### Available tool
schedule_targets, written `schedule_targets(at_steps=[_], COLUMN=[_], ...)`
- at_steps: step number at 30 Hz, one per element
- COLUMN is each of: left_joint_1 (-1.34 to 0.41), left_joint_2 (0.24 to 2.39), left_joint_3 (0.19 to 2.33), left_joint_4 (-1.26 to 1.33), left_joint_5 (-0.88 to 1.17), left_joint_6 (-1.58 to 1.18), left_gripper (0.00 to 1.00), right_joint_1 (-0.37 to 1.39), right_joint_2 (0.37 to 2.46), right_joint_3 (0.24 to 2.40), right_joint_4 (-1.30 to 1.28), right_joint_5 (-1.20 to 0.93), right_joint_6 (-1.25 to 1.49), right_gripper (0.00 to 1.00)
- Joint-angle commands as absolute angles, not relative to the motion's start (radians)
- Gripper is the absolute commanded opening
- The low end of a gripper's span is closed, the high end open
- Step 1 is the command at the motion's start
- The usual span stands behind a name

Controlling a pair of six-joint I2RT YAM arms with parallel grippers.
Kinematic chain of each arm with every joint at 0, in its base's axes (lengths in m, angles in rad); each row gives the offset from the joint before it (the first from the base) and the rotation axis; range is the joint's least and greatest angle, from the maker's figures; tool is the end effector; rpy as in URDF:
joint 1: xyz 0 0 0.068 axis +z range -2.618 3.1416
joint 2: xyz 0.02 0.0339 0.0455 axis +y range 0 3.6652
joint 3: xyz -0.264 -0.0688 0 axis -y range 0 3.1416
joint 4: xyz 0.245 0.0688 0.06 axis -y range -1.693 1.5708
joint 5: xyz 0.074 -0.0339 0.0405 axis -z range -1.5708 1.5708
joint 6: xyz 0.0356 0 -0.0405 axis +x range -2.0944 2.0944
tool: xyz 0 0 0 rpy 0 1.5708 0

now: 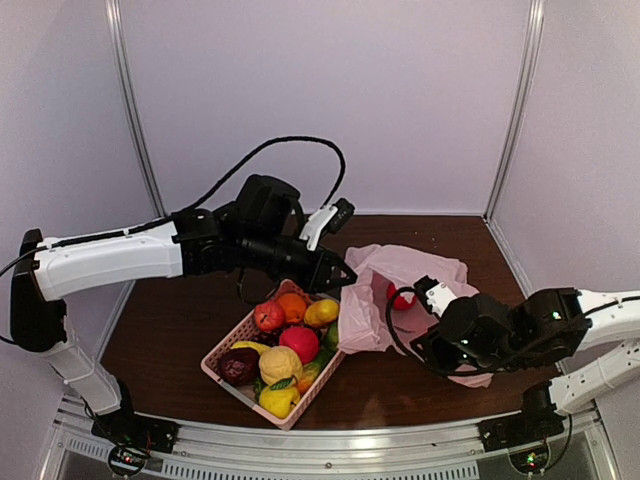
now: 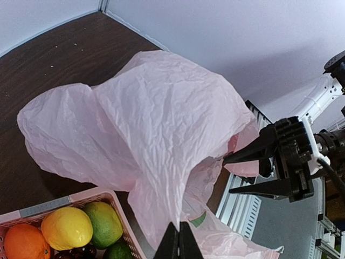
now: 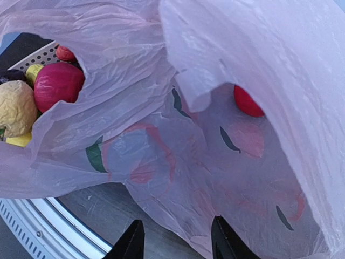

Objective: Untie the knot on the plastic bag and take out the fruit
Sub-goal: Adjust the bag handles for the takeout bag.

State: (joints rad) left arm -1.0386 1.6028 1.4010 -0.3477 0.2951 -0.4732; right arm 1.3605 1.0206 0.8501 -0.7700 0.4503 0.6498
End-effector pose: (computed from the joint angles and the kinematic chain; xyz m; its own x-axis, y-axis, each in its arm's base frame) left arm 0.1802 -0.3264 0.3306 -0.6690 0.2767 -0.6899 0.7251 0.4470 -0.5238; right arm 0.0561 0.1885 0.2704 -0.6346 -0.3636 -0.6820 -0.5564 0.8274 0.0766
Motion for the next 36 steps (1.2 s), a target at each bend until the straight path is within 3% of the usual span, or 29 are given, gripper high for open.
schedule_targets(at_steps=[1, 10, 16, 23, 29, 36], left_joint_1=[-1.027, -1.025, -1.024, -1.024, -1.023, -1.024], left_joint_2=[1.609, 1.611, 1.602, 1.582, 1.595, 1.628], left_joint_3=[1.429, 1.434, 1.419, 1.385, 1.38, 1.408], left_joint_4=[-0.342, -0.323, -0.325, -0.325, -0.334, -0.389], left_joint_5=[0.333, 0.354, 0.34, 0.354, 0.396, 0.345], left_joint_6=[-0.478, -0.497, -0.496, -0.472, -0.437, -0.425], left_gripper=[0.0, 0.0, 0.0, 0.0, 0.0, 0.0], right_joint_1=[1.358, 1.32, 1.221, 1.076, 0.989, 0.956], right_joint_2=[1.076, 1.203, 1.238, 1.208, 1.17, 1.122], right_joint_3=[0.875, 0.892, 0.867, 0.907, 0.919, 0.935], right_joint_4=[-0.718, -0.745, -0.717, -0.734, -0.658, -0.586], right_joint_5=[0.411, 0.375, 0.264, 0.281, 0.266, 0.182], right_joint_6=[0.51, 0.498, 0.508, 0.519, 0.531, 0.526], right_gripper=[0.42, 0.4, 0.39, 0.4, 0.47, 0.63])
